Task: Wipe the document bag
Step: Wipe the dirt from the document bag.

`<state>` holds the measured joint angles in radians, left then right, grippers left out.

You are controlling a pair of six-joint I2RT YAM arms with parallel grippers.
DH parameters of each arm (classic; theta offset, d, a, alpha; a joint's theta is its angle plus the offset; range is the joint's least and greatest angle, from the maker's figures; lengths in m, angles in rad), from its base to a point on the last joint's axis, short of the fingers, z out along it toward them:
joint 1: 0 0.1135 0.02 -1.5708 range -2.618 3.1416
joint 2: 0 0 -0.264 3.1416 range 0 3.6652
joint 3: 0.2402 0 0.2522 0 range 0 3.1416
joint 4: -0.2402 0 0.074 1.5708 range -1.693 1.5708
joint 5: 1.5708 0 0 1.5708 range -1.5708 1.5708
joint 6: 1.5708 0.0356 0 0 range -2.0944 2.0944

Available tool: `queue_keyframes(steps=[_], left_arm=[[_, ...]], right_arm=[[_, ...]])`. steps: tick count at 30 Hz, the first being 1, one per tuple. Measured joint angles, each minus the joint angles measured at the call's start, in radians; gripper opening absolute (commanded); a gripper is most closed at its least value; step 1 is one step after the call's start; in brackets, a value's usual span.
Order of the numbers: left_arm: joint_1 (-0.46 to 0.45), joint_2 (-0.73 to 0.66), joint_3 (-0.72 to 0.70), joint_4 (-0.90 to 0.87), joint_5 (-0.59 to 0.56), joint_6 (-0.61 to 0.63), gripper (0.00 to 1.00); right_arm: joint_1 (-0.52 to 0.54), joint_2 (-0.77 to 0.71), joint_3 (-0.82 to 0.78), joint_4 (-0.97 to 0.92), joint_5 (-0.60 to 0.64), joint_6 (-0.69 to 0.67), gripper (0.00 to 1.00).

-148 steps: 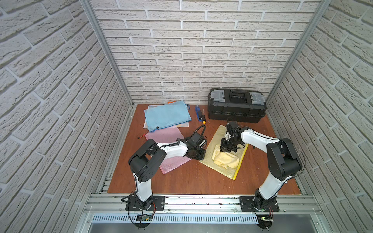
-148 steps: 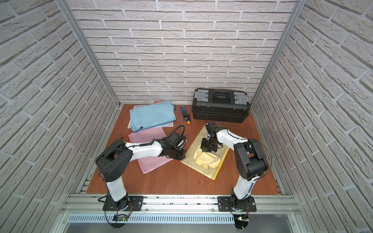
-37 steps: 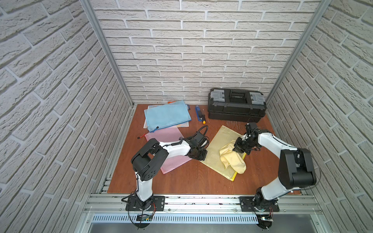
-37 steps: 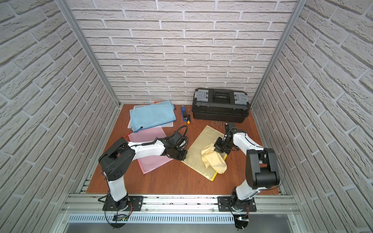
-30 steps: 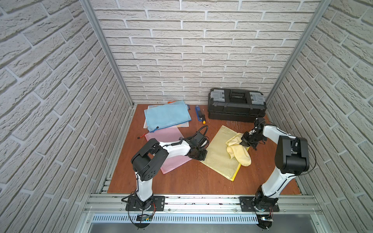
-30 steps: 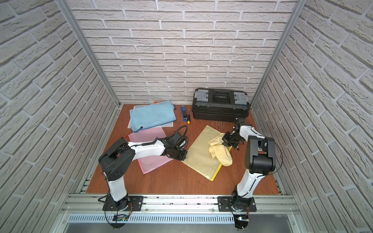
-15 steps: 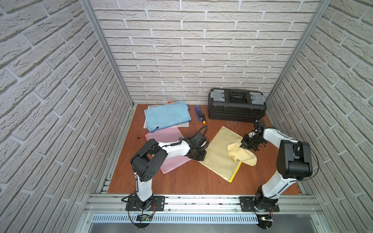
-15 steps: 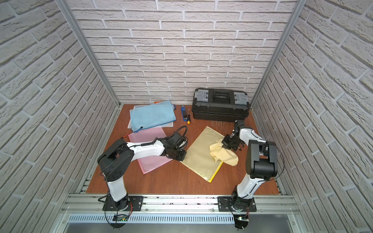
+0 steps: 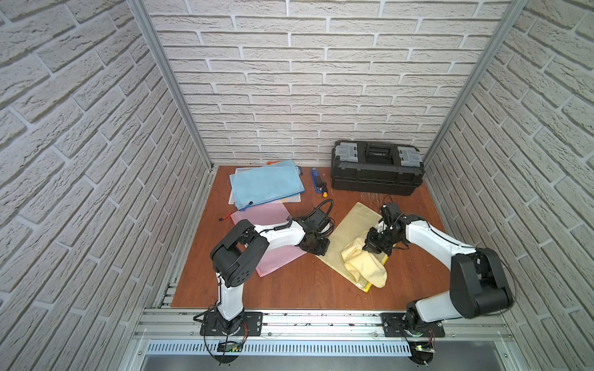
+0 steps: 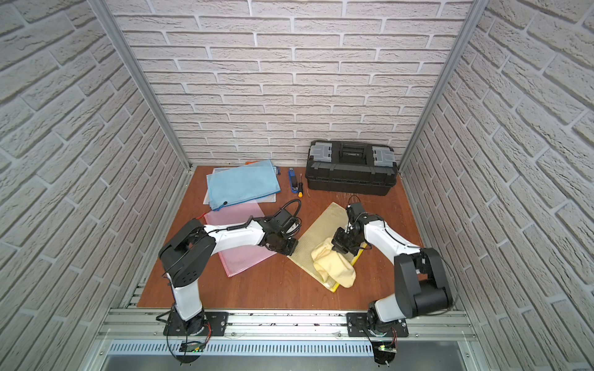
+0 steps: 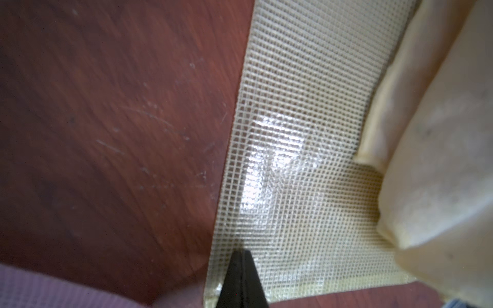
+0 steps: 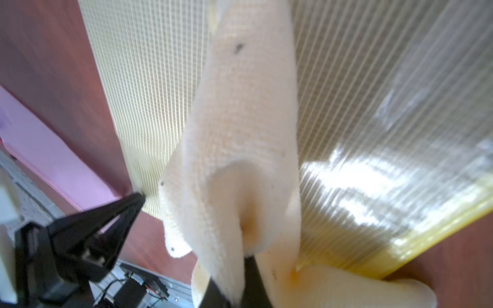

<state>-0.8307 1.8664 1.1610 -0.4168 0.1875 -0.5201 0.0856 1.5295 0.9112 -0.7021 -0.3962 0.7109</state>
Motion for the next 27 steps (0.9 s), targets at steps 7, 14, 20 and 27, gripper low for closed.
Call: queue_keyframes(steps=[7, 14, 20, 27], left_arm=[[0.054, 0.001, 0.072, -0.09, -0.038, 0.079, 0.0], [0.114, 0.009, 0.196, -0.178, -0.063, 0.163, 0.34], [-0.056, -0.105, 0.207, -0.227, -0.116, 0.238, 0.85], [-0.322, -0.091, 0.341, -0.335, -0.207, 0.267, 0.86]], right_arm=[[-0.299, 0.173, 0.204, -0.035, 0.038, -0.146, 0.02], [-0.389, 0.062, 0.288, -0.122, 0.077, -0.212, 0.02], [-0.43, -0.165, 0.264, -0.198, 0.074, -0.229, 0.02], [-0.613, -0.351, 0.279, -0.244, 0.089, -0.183, 0.02]])
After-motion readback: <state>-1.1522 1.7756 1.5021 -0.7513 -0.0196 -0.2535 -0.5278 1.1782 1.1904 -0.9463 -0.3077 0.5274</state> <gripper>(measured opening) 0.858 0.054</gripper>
